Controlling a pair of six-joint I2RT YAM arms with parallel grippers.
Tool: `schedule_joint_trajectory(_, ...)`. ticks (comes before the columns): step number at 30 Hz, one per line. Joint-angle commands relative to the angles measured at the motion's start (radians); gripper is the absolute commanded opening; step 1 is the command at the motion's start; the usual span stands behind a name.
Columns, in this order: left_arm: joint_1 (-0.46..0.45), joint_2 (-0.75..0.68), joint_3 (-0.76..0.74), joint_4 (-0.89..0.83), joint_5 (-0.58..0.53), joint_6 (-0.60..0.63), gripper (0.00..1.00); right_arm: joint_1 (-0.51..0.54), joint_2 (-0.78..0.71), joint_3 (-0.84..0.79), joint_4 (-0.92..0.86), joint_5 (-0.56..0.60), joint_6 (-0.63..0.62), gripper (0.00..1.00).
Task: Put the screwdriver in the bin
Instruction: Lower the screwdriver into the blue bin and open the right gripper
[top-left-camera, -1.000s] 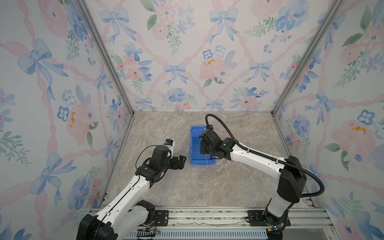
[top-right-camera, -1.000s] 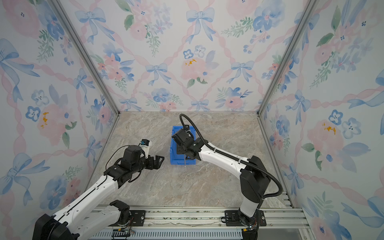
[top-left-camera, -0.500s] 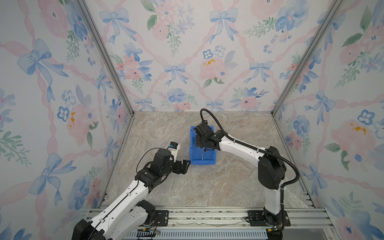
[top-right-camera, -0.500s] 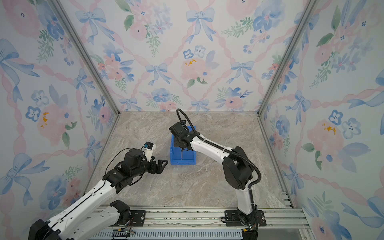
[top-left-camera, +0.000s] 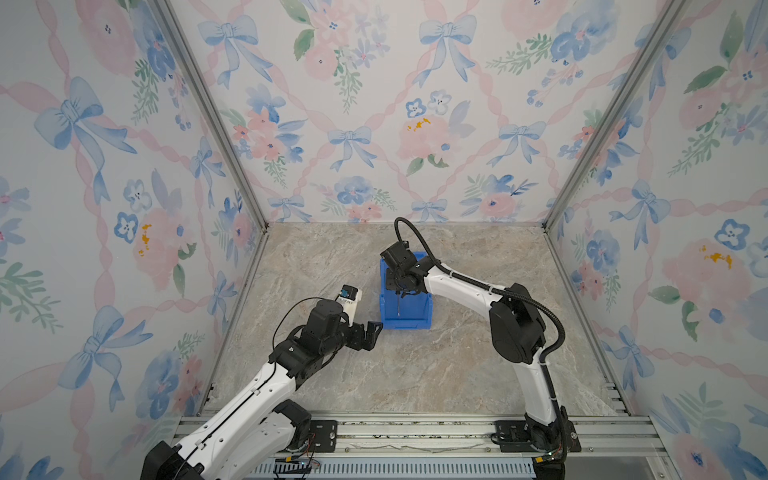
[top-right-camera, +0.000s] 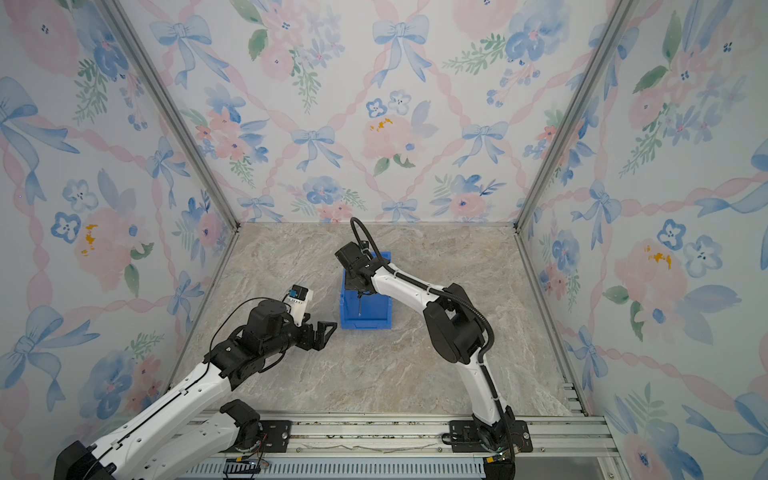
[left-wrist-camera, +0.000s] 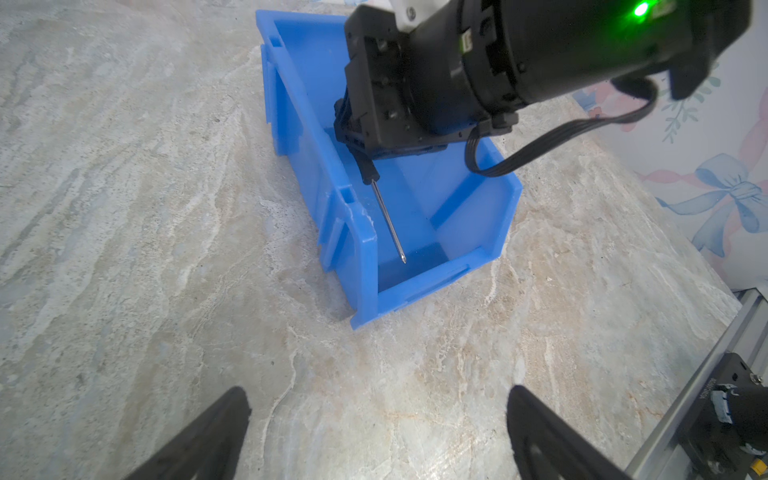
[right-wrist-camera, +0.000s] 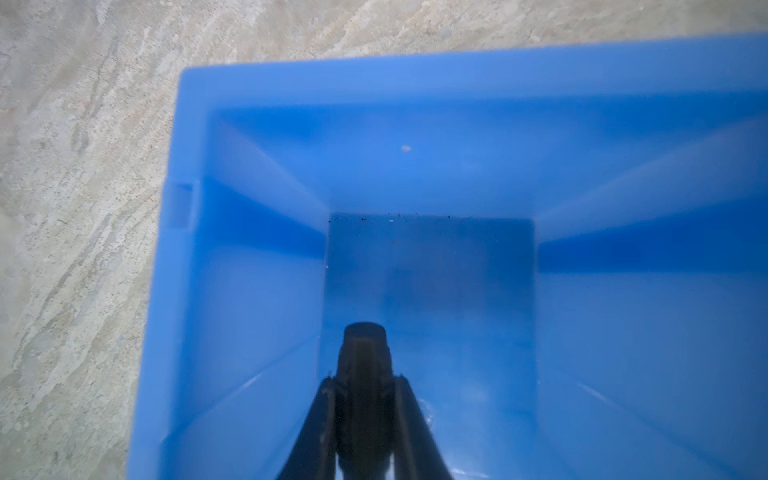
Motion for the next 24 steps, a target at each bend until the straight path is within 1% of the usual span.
schedule_joint_trajectory(1,-0.009,-0.018,-0.013,0.012,-0.014,0.022,0.98,-0.018,0.030,0.031,-0.019,-0.010,0.027,0.02)
schedule_joint_trajectory(24,-0.020,-0.009,-0.011,0.015,-0.026,0.023,0.98,-0.036,0.124,0.039,-0.013,-0.028,0.027,0.09)
